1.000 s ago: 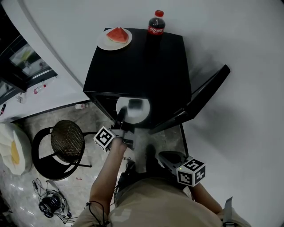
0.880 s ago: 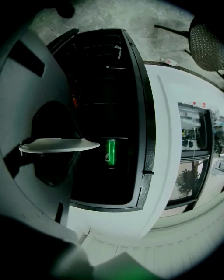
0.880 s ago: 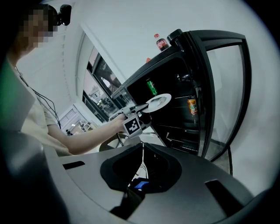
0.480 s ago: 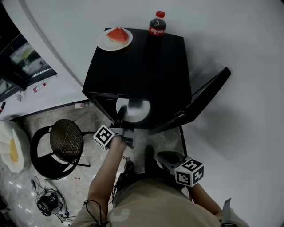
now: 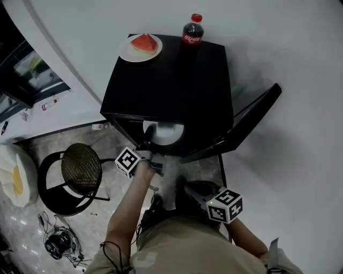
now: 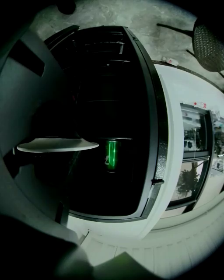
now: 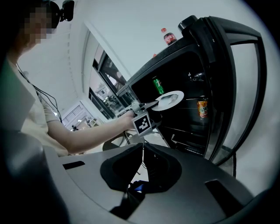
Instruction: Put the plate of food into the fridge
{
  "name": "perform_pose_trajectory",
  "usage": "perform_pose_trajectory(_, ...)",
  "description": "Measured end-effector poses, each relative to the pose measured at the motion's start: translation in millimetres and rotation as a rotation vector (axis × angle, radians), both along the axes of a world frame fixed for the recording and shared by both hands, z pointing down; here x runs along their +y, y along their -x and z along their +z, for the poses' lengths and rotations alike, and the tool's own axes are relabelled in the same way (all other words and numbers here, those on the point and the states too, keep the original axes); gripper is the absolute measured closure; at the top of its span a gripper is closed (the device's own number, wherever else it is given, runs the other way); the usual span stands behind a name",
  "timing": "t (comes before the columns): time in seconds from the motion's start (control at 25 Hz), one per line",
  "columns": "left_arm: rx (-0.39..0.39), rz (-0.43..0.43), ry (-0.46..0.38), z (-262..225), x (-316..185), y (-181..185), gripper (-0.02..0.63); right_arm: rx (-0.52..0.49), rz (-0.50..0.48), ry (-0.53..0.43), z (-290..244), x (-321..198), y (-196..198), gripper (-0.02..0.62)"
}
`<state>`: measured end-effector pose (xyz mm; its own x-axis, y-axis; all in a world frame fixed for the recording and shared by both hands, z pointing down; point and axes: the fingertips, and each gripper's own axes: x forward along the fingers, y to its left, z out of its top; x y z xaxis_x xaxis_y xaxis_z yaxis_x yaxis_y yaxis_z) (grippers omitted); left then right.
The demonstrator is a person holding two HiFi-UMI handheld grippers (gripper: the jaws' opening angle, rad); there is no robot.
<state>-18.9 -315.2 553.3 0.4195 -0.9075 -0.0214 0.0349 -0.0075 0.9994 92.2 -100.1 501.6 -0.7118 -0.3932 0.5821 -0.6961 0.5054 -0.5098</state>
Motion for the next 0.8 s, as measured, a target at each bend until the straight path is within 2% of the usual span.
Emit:
perform_pose_trajectory(0.2, 0.046, -0.018, -0.019, -4, -1, 0, 0.578, 0.006, 0.009, 0.009, 3, -1, -4, 0.572)
perform_pose_trajectory(0.36, 0.09, -0.043, -0.054, -12, 0, 2, 0.498, 0.006, 0.011, 0.01, 4, -1, -4, 0.572)
perform_pose_trajectory(0.52, 0.128, -0.064, -0.061, -16, 2, 6, 0.464, 0.005, 0.011, 0.011, 5, -1, -3, 0.572)
perform_pose_trajectory(0.68, 0.153, -0.07, -0.072, -17, 5, 8, 0.456, 0.005, 0.012, 0.013, 5, 0, -4, 0.572)
perform_pose_trajectory(0.8, 0.141, -0.07, -0.053, -14, 6, 8, 0.457, 0.004, 0.011, 0.013, 5, 0, -4, 0.572)
